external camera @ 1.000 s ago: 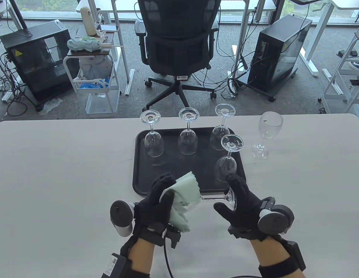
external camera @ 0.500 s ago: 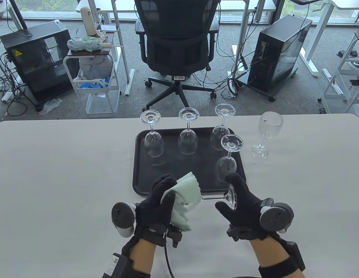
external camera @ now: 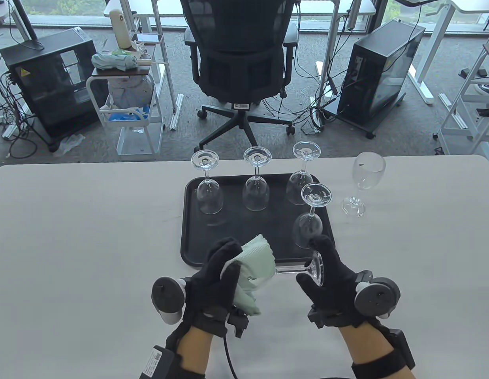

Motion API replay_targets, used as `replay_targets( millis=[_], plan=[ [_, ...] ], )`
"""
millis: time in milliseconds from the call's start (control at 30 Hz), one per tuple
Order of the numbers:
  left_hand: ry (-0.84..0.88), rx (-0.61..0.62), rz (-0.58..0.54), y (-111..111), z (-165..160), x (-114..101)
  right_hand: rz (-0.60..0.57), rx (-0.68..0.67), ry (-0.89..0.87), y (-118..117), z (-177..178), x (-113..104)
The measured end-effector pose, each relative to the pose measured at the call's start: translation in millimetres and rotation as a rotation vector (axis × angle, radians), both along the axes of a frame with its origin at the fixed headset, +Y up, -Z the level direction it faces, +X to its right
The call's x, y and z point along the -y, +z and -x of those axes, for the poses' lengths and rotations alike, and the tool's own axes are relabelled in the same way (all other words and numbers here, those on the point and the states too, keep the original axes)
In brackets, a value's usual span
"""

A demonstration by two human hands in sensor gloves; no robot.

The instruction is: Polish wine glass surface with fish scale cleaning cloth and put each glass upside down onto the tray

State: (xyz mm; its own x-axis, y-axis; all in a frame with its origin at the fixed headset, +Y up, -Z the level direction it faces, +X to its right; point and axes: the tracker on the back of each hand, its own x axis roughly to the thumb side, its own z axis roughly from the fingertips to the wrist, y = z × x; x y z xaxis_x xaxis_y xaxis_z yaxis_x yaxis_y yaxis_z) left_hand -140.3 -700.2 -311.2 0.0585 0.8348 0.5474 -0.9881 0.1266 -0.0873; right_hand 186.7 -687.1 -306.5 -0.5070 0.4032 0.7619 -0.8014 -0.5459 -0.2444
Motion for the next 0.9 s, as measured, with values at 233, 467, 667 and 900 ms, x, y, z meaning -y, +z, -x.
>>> replay_targets(
  millis=[233, 467, 667, 900],
  plan=[
    [0.032, 0.019, 0.009, 1.7, -5.2, 1.4, 0.061, -0.015, -0.128, -0.6, -0.2, 0.4],
    [-0.01, -0.019, -0.023, 1.0, -1.4, -0.7, 0.179, -0.039, -0.125, -6.1, -0.2, 3.3],
    [0.058, 0.063, 0.099, -3.4, -1.1, 5.3, -0.067, 0.01, -0.019, 3.0, 1.9, -1.0],
    [0.001, 0.018, 0.035, -2.1, -1.5, 3.0, 0.385, -0.009, -0.252, -9.8, -4.0, 7.5]
  ],
)
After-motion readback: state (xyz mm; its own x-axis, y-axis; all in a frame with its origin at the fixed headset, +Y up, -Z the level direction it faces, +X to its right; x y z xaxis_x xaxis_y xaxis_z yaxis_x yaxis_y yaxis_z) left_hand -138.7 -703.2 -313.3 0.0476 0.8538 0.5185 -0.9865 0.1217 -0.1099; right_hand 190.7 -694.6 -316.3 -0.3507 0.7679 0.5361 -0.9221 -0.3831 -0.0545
